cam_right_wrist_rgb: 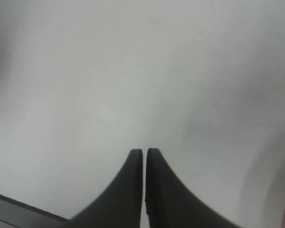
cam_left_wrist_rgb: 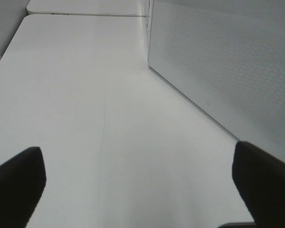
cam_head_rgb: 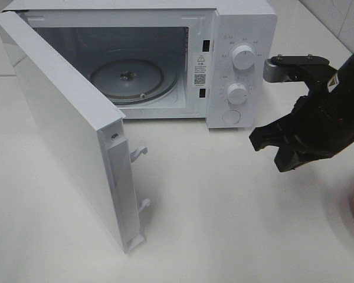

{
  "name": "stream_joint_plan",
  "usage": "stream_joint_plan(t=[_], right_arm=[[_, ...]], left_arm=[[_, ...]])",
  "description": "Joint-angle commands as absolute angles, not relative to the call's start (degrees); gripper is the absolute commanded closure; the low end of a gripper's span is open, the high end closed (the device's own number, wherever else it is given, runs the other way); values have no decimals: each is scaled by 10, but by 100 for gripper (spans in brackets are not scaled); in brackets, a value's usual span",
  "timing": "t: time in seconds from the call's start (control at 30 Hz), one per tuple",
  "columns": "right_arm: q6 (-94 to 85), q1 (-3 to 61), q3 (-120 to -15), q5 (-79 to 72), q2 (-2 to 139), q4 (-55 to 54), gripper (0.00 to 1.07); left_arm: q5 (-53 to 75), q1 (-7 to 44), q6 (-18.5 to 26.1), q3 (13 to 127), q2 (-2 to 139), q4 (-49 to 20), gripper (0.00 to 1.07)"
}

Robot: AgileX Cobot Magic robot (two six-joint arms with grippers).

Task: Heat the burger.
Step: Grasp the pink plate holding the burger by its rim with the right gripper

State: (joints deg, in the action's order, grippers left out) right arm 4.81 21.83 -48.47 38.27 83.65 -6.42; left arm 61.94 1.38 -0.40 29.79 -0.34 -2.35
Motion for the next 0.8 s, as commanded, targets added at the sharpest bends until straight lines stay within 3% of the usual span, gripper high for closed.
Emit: stream_joint_plan(t=[0.03,0.8], right_arm=[[48,215,-490,413,826,-36,103],[48,115,-492,553,757,37,93]], left_arm=[[612,15,-4,296,-12,-28,6],[612,15,-4,296,-12,-28,6]])
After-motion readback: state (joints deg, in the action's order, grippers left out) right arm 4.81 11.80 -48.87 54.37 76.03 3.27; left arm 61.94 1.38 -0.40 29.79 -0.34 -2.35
